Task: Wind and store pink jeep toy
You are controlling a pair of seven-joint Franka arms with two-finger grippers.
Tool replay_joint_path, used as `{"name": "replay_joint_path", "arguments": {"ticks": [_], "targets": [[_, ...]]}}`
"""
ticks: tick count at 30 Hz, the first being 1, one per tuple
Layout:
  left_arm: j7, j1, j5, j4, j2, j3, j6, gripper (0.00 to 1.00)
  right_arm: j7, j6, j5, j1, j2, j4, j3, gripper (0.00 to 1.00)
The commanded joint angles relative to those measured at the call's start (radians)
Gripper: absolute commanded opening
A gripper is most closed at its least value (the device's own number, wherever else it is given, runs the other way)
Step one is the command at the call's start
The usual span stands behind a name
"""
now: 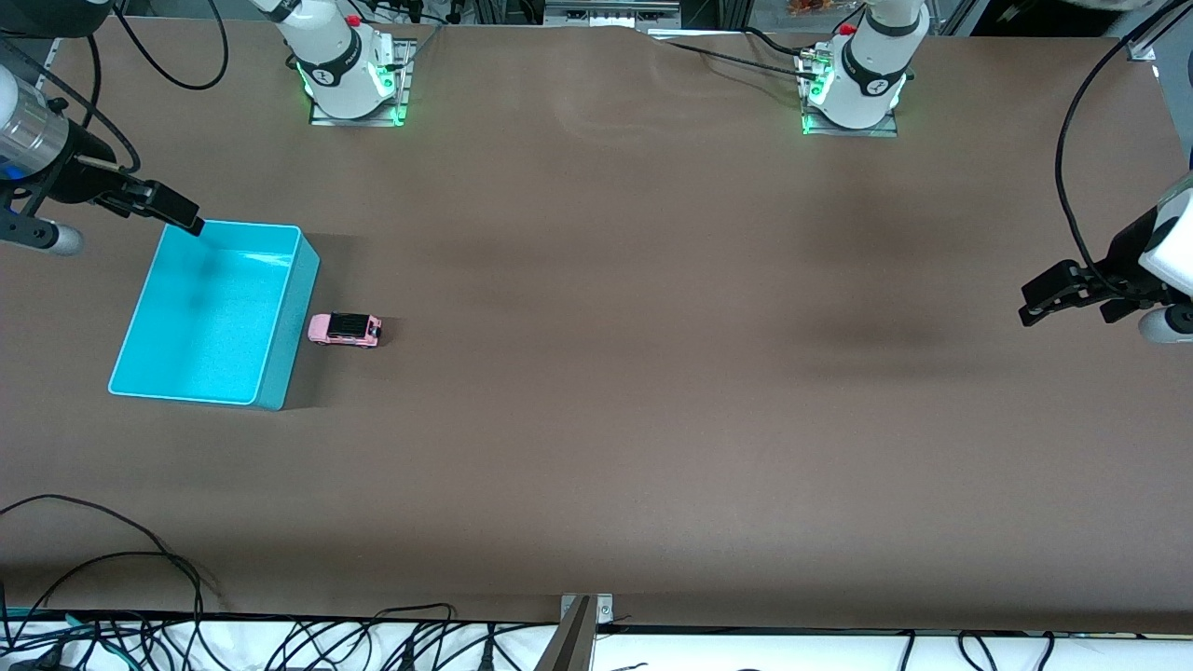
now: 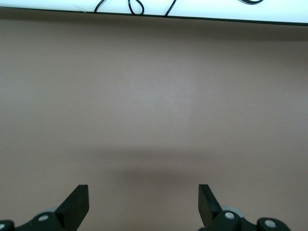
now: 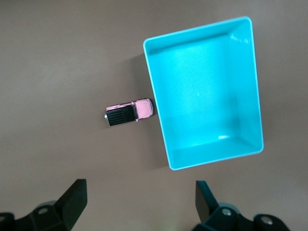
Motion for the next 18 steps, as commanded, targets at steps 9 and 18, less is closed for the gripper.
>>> {"name": "replay_joint_path", "arguments": {"ticks": [9,18], "targets": [[0.031,0.055,-0.051,0.005,-0.003,0.000,0.001,1.00,0.431,0.125,-0.002,0.019,0.109,-0.038,0.006,1.00],[0.031,0.052,-0.052,0.002,0.006,0.008,0.001,1.00,0.738,0.369,-0.003,0.049,0.118,-0.230,0.009,1.00]]}}
